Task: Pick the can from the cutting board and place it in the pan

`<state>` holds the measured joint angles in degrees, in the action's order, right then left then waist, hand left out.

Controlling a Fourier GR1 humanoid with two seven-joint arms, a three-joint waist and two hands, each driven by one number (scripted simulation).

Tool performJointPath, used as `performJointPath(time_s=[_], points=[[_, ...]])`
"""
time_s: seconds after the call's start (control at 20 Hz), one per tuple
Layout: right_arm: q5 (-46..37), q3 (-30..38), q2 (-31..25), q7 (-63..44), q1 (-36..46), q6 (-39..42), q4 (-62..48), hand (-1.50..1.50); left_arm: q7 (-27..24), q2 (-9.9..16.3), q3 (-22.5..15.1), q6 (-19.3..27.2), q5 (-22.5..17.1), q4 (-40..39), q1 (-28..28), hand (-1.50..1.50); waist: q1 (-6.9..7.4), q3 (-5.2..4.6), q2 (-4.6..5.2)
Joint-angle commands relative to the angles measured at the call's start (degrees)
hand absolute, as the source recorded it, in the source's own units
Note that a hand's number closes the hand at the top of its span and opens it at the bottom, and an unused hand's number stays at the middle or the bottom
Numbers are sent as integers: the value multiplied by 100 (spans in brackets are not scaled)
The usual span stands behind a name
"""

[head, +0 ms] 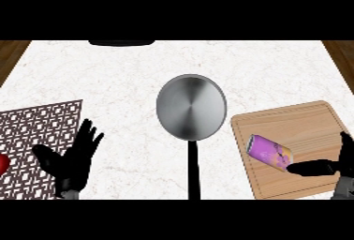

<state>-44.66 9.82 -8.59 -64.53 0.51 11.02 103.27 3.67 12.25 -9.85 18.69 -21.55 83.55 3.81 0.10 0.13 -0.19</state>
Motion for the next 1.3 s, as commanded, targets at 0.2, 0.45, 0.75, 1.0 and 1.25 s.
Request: performJointPath(time_s=[0.2,0.45,0.75,1.0,1.25], points=[[-293,252,10,-490,76,229,-333,-150,-125,-209,21,-75,117,-310,91,0,-10,-16,23],[-270,162,189,146,210,-10,-767,150,53,-138,201,-245,118,-176,103,0,2,-13,20],[-751,-21,136,878,-174,-491,-836,150,314,-267,236,-54,362,111,69,0,-6,-12,16],[-847,-6,136,942,-13,-561,-1145,150,324,-482,86,36,619,109,58,0,-5,-12,18],[-1434,-2742,840,1149,780,-111,-1049,150,294,-336,-42,-408,462,-85,-213,0,738,-36,97]])
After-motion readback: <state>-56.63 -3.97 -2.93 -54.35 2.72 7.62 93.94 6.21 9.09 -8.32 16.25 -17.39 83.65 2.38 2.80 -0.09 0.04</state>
